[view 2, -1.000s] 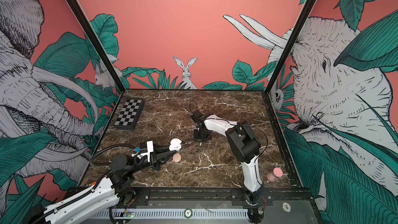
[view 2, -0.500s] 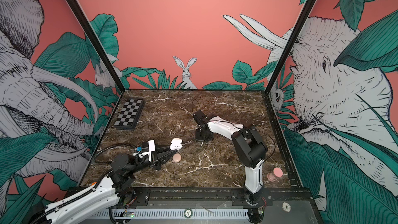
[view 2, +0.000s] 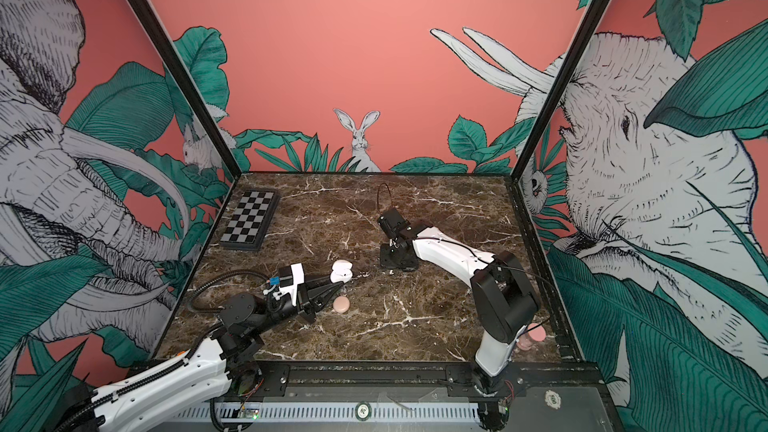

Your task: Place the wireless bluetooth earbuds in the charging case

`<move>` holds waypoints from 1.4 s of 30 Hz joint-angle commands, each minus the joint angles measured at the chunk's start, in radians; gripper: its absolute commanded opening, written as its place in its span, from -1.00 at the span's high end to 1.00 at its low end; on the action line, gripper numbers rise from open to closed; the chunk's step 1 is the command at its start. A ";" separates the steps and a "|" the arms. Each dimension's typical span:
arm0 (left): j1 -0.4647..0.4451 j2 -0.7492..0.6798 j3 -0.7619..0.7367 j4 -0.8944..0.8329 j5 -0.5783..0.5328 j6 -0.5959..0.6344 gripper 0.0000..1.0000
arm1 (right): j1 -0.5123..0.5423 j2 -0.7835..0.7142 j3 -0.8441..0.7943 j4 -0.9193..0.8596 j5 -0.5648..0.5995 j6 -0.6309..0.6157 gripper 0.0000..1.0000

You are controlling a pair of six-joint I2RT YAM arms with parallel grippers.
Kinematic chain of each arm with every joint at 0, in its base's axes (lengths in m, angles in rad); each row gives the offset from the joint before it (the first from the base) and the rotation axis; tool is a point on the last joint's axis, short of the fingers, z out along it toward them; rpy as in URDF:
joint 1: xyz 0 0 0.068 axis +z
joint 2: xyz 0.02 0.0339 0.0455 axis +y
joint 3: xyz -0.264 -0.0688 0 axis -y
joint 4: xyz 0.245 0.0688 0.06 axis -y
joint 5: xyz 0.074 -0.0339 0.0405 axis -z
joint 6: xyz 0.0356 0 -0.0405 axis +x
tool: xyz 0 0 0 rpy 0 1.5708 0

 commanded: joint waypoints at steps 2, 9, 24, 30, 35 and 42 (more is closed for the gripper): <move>-0.007 0.011 -0.029 0.061 -0.064 -0.033 1.00 | -0.002 -0.074 -0.017 0.022 0.033 -0.008 0.86; -0.008 0.059 -0.033 0.086 -0.093 -0.053 1.00 | -0.002 -0.156 -0.020 0.027 0.048 -0.013 0.86; -0.008 0.244 -0.026 0.232 -0.133 -0.076 1.00 | 0.008 -0.243 0.012 0.025 0.060 -0.022 0.84; -0.009 0.334 0.005 0.258 -0.131 -0.072 1.00 | 0.010 -0.256 0.034 0.019 0.058 -0.022 0.83; -0.009 0.414 0.017 0.319 -0.129 -0.075 1.00 | 0.018 -0.272 0.048 0.019 0.062 -0.018 0.83; -0.008 0.528 0.040 0.426 -0.124 -0.074 1.00 | 0.038 -0.301 0.093 0.011 0.071 -0.022 0.83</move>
